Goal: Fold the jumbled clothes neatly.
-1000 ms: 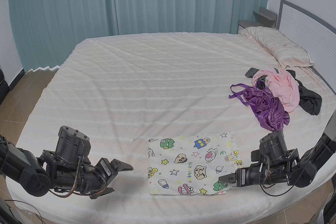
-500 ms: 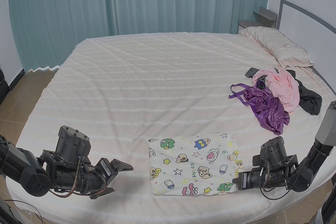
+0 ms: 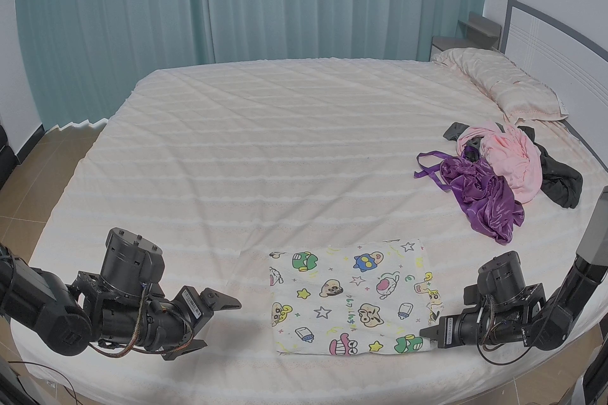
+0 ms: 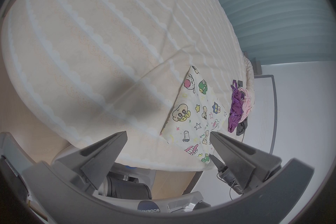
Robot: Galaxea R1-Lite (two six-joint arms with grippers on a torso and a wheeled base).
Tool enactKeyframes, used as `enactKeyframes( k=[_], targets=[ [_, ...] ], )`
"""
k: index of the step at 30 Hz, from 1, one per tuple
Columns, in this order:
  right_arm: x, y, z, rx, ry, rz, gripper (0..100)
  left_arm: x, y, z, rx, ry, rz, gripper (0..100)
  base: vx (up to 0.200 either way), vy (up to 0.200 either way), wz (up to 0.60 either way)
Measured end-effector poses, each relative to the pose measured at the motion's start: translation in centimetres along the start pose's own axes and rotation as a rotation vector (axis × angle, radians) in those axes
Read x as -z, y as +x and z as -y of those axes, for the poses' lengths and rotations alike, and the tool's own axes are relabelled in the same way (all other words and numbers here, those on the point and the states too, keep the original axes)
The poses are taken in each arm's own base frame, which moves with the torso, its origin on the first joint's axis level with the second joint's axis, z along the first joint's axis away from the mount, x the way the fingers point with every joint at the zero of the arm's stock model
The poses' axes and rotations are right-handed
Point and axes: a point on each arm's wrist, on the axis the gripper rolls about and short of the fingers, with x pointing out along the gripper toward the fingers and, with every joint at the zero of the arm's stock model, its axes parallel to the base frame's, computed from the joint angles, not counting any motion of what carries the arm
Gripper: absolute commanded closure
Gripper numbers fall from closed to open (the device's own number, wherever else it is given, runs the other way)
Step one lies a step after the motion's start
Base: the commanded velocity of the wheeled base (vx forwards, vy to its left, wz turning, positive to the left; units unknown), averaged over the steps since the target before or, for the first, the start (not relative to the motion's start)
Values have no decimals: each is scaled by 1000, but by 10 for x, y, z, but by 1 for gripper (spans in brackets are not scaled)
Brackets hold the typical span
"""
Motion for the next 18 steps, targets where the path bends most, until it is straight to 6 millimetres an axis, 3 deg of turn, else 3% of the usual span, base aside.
enactKeyframes(
  k=[5,10,18],
  targets=[
    [-7,-8,3,-6,23,44,0,0,0,0,-2,0,-1,0,0,0,0],
    [-32,-11,4,-24,61,138,0,0,1,0,-3,-1,-2,0,0,0,0],
    [-78,22,-1,-55,191,225,0,0,1,-1,-6,-2,-3,0,0,0,0]
  ],
)
